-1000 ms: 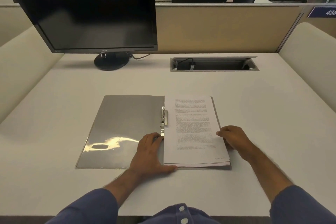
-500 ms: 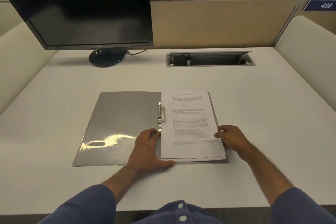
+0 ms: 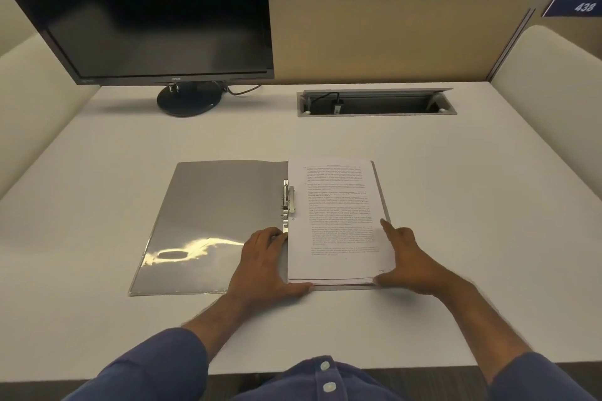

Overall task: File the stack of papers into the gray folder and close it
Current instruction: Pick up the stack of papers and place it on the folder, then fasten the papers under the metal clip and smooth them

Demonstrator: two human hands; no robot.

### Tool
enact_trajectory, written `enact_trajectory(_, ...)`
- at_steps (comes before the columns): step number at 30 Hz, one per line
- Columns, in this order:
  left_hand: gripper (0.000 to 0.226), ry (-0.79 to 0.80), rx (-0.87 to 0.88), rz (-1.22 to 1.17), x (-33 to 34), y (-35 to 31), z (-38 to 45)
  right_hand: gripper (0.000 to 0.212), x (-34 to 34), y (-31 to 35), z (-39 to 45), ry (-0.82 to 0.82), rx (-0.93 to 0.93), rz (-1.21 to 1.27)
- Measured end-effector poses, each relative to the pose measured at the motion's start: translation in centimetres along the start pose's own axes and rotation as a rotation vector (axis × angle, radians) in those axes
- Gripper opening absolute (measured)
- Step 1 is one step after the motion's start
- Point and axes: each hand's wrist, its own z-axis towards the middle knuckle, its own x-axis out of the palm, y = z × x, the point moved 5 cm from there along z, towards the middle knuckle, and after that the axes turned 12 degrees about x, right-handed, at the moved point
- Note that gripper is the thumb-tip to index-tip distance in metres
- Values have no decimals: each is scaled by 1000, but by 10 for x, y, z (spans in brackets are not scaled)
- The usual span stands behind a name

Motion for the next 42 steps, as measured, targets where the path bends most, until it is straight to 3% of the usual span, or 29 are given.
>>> enact_trajectory(7, 103, 0, 3, -3, 0, 0, 0, 127, 3, 2, 2, -11, -60, -105)
enact_trajectory(12, 103, -4, -5, -12, 0, 0, 0, 132, -17, 9, 15, -82, 11, -321)
enact_trajectory(19, 106, 12, -20, -31, 1, -1, -1, 94, -42, 57, 59, -310, -100, -328)
enact_trajectory(24, 109, -2, -28, -30, 2, 1, -2, 80, -46, 111, 91, -433, -268, -196)
enact_trajectory(33, 114, 11, -34, -29, 4, 4, -2, 72, -40, 184, 156, -262, -250, -338)
enact_trajectory(42, 116, 29, -45, -30, 5, 4, -2, 75, -35, 204, 179, -137, -145, -577)
